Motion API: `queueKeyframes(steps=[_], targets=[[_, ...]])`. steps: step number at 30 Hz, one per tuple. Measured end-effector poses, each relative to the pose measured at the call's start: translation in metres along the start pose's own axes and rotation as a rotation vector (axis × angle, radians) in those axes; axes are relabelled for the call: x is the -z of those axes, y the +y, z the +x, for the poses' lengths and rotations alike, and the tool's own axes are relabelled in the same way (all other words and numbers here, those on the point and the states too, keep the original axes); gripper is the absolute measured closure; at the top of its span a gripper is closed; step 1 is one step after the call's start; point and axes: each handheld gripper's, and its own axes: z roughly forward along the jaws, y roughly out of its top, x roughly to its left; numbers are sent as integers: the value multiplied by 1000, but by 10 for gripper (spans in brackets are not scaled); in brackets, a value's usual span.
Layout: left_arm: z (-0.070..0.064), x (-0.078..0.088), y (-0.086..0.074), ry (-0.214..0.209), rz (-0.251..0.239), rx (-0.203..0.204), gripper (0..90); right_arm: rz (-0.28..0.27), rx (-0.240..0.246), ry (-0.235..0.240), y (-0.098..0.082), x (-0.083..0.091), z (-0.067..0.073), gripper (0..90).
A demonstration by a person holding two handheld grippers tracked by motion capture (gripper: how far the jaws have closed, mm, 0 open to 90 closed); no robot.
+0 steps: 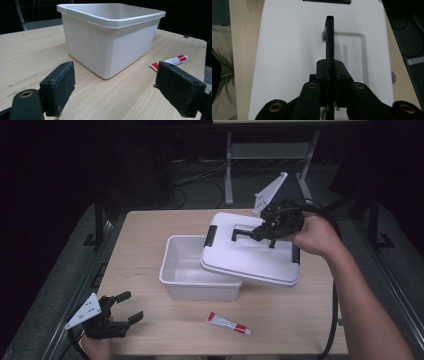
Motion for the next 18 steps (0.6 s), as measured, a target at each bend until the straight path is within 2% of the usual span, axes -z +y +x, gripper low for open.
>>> queueKeyframes(steps=[6, 18], targets=[[0, -1, 0, 1, 1, 1, 157, 0, -36, -24, -18, 18, 1, 839], [0, -1, 0, 3, 2, 1, 157, 12, -83, -43, -48, 31, 3, 838]])
